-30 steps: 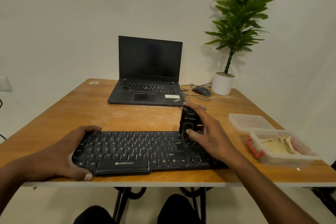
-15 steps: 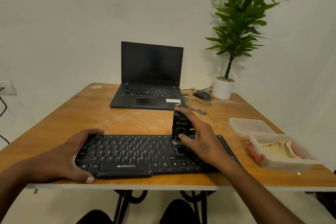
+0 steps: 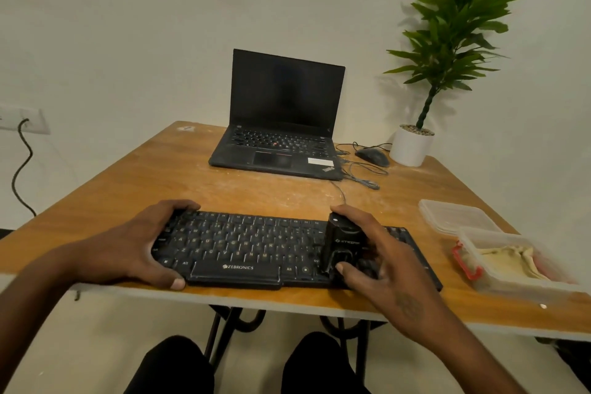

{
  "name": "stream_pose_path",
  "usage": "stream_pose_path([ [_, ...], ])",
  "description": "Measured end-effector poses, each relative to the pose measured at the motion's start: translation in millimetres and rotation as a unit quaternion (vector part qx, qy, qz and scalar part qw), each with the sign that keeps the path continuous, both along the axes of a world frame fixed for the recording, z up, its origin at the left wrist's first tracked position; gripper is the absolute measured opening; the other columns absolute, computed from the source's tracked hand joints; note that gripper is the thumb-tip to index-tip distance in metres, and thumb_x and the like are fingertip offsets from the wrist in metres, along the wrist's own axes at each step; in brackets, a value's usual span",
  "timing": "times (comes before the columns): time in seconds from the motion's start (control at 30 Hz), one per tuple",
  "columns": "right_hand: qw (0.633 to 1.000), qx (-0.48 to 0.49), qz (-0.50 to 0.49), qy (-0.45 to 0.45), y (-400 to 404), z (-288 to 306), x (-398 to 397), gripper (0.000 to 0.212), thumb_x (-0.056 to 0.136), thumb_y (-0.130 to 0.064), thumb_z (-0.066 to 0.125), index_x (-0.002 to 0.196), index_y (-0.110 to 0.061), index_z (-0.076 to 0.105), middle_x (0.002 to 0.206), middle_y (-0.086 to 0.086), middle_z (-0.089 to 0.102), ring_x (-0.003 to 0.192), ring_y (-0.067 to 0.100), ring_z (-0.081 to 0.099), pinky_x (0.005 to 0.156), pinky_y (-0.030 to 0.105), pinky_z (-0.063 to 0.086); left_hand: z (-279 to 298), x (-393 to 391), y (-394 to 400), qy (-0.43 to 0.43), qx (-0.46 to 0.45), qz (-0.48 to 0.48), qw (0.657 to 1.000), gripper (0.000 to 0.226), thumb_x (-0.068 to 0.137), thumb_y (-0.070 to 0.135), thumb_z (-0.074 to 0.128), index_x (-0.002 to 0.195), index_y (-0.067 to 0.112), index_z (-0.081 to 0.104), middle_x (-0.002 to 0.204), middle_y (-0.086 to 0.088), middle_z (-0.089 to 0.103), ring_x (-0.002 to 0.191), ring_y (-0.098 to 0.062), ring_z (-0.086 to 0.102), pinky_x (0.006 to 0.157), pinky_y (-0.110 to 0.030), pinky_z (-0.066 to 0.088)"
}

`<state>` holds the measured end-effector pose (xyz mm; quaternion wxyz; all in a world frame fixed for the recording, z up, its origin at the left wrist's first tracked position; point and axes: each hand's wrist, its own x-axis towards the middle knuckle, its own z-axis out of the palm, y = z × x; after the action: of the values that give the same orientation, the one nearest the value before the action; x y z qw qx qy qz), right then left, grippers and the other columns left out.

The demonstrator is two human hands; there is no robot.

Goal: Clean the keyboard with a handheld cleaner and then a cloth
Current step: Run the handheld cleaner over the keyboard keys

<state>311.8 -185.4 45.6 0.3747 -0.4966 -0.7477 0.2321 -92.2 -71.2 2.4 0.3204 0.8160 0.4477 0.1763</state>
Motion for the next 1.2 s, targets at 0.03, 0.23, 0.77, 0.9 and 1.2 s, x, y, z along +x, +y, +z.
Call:
stream_pose_path([
  [0.03,1.000,0.001,-0.001,0.000,1,-1,1,0.074,0.091,-0.013,0.071,0.139,-0.059,0.039,0.114,-0.030,0.060,0.097,0.040,0.065,0.073,0.052,0.060,0,0,0,0.000,0.000,0.002,1.000,0.126,0.048,0.077,0.093,0.149,0.063,0.020,0.143,0.039,0.035,0.130,0.011,0.044,0.107,-0.025,0.046],
  [0.23,1.000,0.013,-0.007,0.022,40,3,-7,0.074,0.093,-0.009,0.066,0.141,-0.057,0.037,0.116,-0.022,0.057,0.102,-0.001,0.063,0.071,0.028,0.062,3,1,-2,0.012,-0.004,0.006,1.000,0.133,0.045,0.077,0.094,0.152,0.063,0.015,0.144,0.038,0.033,0.131,0.010,0.043,0.107,-0.027,0.045],
  [0.77,1.000,0.021,-0.002,-0.004,15,0,-18,0.078,0.091,-0.012,0.069,0.135,-0.068,0.035,0.115,-0.027,0.060,0.106,0.013,0.064,0.077,0.040,0.062,4,2,-3,0.013,0.006,-0.003,1.000,0.124,0.050,0.077,0.091,0.148,0.065,0.016,0.142,0.041,0.031,0.126,0.018,0.040,0.105,-0.023,0.045],
  [0.9,1.000,0.018,-0.001,-0.014,2,-5,-15,0.076,0.091,-0.014,0.070,0.140,-0.061,0.037,0.114,-0.024,0.062,0.094,0.038,0.065,0.071,0.049,0.060,4,2,-3,0.010,0.002,-0.004,1.000,0.124,0.048,0.078,0.091,0.146,0.068,0.017,0.142,0.039,0.031,0.125,0.017,0.041,0.105,-0.023,0.046],
  [1.2,0.998,0.050,-0.032,-0.018,80,4,-28,0.075,0.092,-0.008,0.066,0.144,-0.053,0.036,0.122,-0.005,0.060,0.097,0.007,0.064,0.069,0.024,0.059,7,2,-5,0.004,-0.007,-0.007,1.000,0.126,0.047,0.076,0.094,0.147,0.065,0.018,0.145,0.036,0.032,0.127,0.016,0.042,0.107,-0.023,0.046],
])
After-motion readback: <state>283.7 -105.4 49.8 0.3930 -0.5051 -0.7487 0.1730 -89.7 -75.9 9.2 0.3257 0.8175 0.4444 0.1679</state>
